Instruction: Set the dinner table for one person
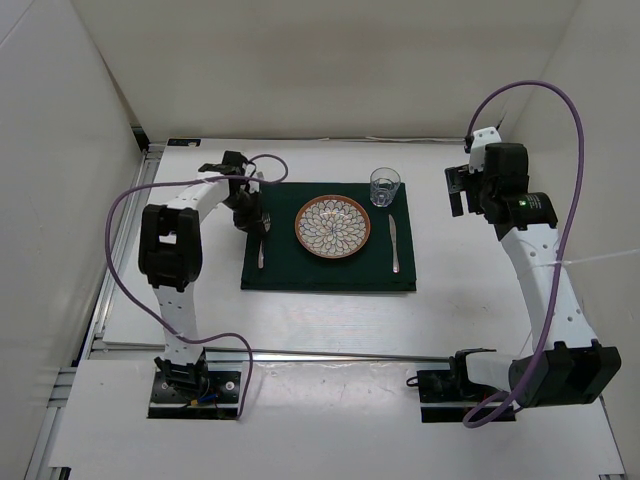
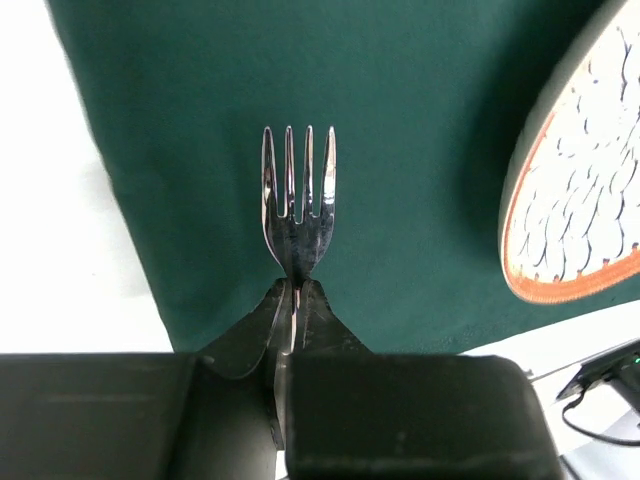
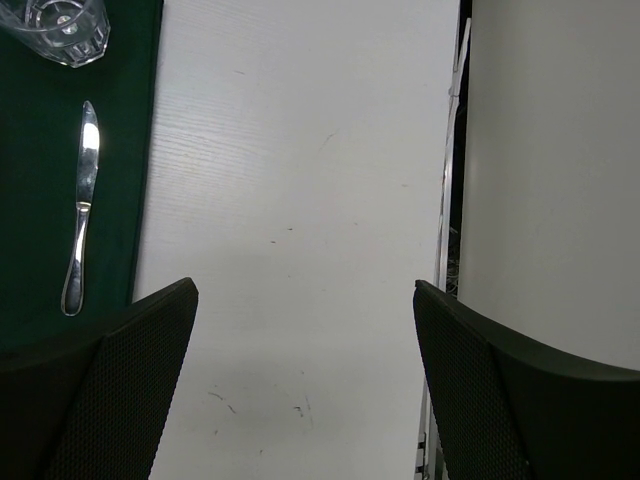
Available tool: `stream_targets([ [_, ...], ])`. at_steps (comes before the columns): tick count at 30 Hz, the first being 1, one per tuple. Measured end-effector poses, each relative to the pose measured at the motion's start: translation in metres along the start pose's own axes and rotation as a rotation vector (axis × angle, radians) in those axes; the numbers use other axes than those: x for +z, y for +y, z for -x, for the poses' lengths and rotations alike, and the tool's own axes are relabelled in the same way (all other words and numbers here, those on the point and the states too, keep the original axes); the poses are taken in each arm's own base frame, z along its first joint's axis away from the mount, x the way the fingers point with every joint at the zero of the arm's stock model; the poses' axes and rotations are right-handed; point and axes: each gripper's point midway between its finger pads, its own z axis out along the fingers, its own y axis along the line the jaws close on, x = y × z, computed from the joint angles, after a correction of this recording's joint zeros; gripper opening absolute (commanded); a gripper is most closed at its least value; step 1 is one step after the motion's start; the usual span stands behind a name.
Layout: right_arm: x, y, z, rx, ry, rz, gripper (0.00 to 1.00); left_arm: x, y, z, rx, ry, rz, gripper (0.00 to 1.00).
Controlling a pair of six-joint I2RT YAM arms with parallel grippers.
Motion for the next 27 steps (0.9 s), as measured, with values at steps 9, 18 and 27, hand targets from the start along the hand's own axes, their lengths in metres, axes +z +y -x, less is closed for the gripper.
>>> stream_targets([
  [9, 0.001, 0.000, -0.001, 0.000, 0.005, -0.002, 0.91, 0.017, 0.015, 0.009, -0.069, 0.022, -0.014, 0.10],
  [18, 0.002, -0.004, -0.003, 0.008, 0.011, -0.012, 0.91, 0.025, 0.010, 0.013, -0.081, 0.035, -0.043, 0.10],
  [27, 0.003, -0.006, -0.003, 0.014, 0.013, -0.016, 0.91, 0.027, 0.007, 0.012, -0.068, 0.037, -0.046, 0.10],
])
